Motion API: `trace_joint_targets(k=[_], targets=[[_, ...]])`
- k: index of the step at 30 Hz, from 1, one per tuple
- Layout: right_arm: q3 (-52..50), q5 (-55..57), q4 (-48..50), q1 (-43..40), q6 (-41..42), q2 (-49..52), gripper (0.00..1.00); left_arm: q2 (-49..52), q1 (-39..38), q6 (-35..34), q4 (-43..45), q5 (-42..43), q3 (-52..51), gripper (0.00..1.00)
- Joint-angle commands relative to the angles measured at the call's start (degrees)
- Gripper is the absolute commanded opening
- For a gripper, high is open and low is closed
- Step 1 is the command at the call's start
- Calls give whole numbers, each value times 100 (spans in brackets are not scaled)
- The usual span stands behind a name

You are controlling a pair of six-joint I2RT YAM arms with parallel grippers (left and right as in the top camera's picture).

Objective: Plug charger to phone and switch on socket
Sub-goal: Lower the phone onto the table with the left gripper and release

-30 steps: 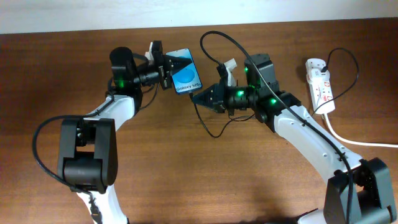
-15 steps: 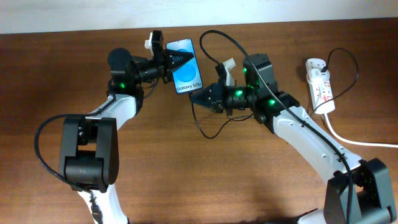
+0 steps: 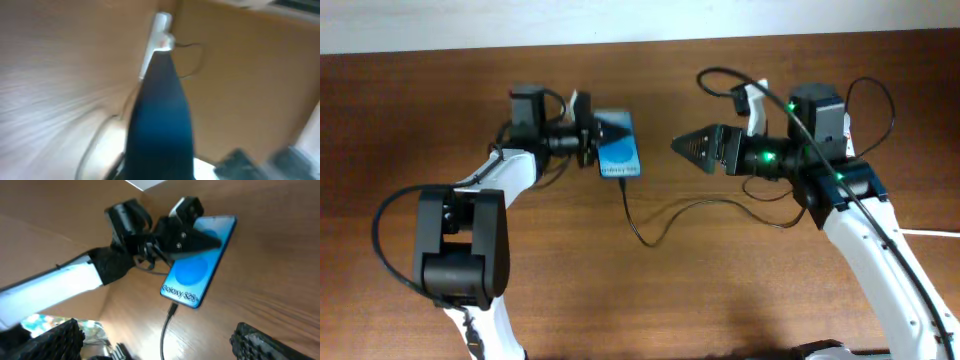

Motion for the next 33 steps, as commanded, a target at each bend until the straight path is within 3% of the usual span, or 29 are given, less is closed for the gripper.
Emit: trace_joint_targets(k=[1, 5, 9, 14, 15, 17, 18, 19, 20, 21, 22, 23, 25, 27, 30, 33], targets=[[17, 411, -227, -15, -535, -46, 98, -68, -258, 3082, -1895, -1386, 9, 0], [17, 472, -278, -15, -592, -46, 98, -68, -817, 4478, -3558, -3432, 765, 0], [17, 472, -282, -15, -699, -46, 98, -46, -1123, 5469, -2966, -4026, 929, 0], [17, 470, -304, -15, -697, -46, 98, 262, -1117, 5335, -2673, -4441, 927, 0], [17, 472, -341, -15, -697, -46, 98, 389, -1117, 5278, -2717, -4406, 927, 5], [17, 472, -361, -15, -699, -46, 98, 522, -1117, 5226, -2736, -4452, 927, 31], [17, 472, -361, -15, -699, -46, 98, 522, -1117, 5206, -2782, -4590, 927, 39], [17, 472, -361, -15, -697, -46, 98, 522, -1117, 5206, -2931, -4850, 927, 61], [17, 472, -361, -15, -699, -46, 98, 522, -1117, 5206, -2999, -4911, 927, 66], [17, 472, -361, -15, -697, -46, 98, 522, -1117, 5206, -3060, -4968, 927, 87], [17, 472, -363, -15, -699, -46, 98, 522, -1106, 5206, -3075, -4966, 927, 95], [17, 472, -363, -15, -699, -48, 98, 522, -1084, 5204, -3093, -4964, 927, 100], [90, 601, -535, -109, -741, -48, 98, 474, -911, 5189, -3333, -4966, 1001, 99], [686, 1707, -1860, -437, -1405, -52, 98, 28, -385, 5252, -4260, -4964, 1471, 99], [1620, 3327, -3154, -953, -1602, -52, 98, -1504, 20, 6022, -5171, -4970, 1646, 100], [1729, 3488, -3346, -1751, -1687, -2, 98, -2865, 11, 6413, -6341, -5005, 1633, 98]])
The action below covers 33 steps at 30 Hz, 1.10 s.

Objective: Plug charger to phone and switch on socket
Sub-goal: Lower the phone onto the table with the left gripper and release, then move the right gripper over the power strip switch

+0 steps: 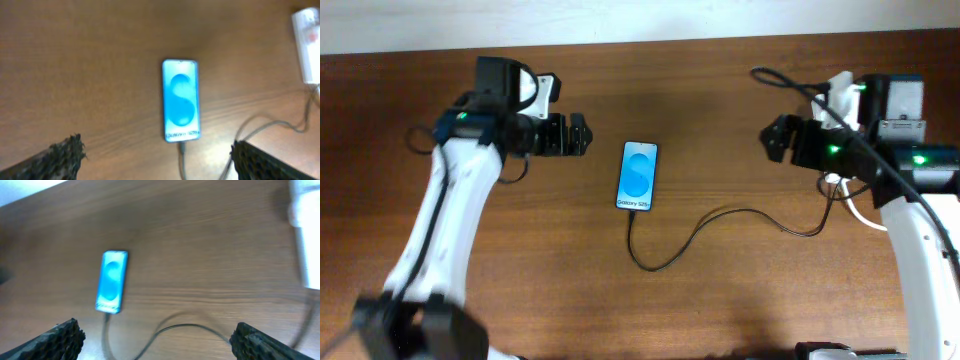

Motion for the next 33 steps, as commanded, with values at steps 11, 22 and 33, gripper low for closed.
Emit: trace_joint_targets(k=[11, 22, 33], targets=[[105, 1423, 1797, -879, -1097, 1941, 98, -5971, -264, 472, -927, -4, -2459, 100], [101, 743, 2887, -1412, -1908, 3598, 98, -6035, -267, 472, -1099, -4, -2459, 99], [101, 737, 3469, -1412, -1928, 4103, 99, -6035, -264, 472, -1099, -4, -2459, 99]])
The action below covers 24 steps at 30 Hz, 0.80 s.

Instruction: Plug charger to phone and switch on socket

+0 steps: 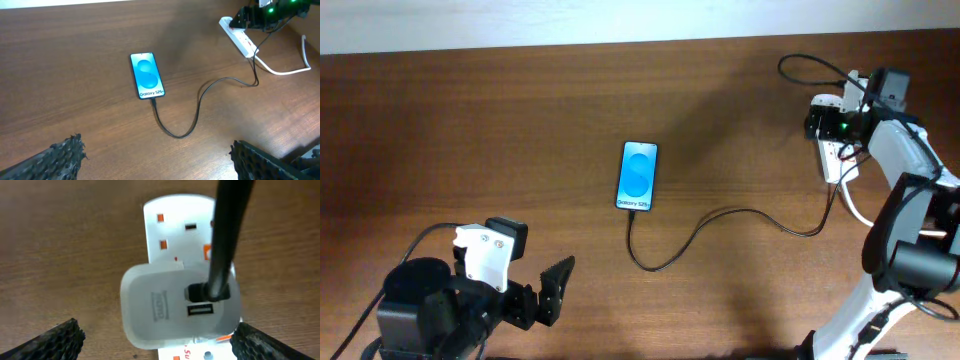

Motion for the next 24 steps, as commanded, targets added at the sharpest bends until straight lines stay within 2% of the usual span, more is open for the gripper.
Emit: trace_joint_targets(k=[1, 24], targets=[[48, -146, 52, 15, -214, 188, 98, -13, -7, 83, 9, -2, -39, 99], [48, -684, -205, 31, -146, 468, 98, -13, -9, 83, 9, -2, -39, 99]])
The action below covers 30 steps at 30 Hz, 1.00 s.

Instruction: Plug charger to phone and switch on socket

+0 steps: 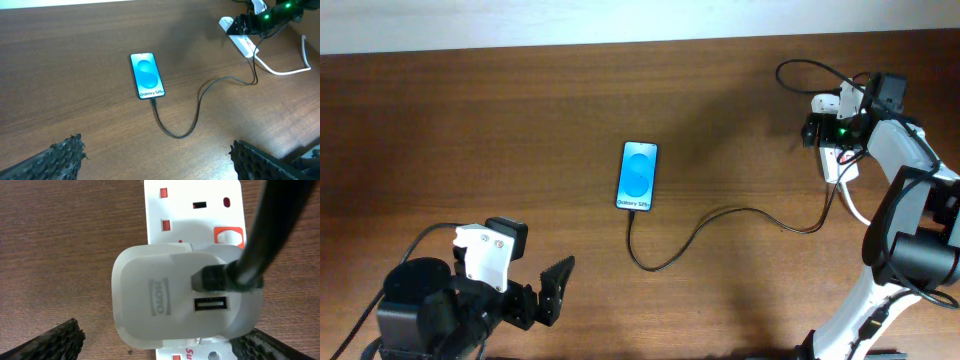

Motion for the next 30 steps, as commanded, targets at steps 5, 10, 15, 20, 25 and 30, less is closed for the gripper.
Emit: trace_joint_targets(k=[5, 10, 15, 20, 25, 30], targets=[[-26, -540, 120, 70, -24, 221, 98, -13, -9, 83, 9, -2, -39, 99], [-28, -780, -33, 76, 13, 229, 99, -13, -9, 83, 9, -2, -39, 99], [-28, -817, -153, 339, 85, 251, 98, -13, -7, 83, 9, -2, -39, 99], [-28, -809, -256, 555, 81, 256, 98, -13, -9, 83, 9, -2, -39, 99], [7, 225, 22, 549, 151, 245, 98, -13, -7, 83, 9, -2, -39, 99], [188, 258, 31, 549, 149, 168, 98, -13, -9, 83, 9, -2, -39, 99]])
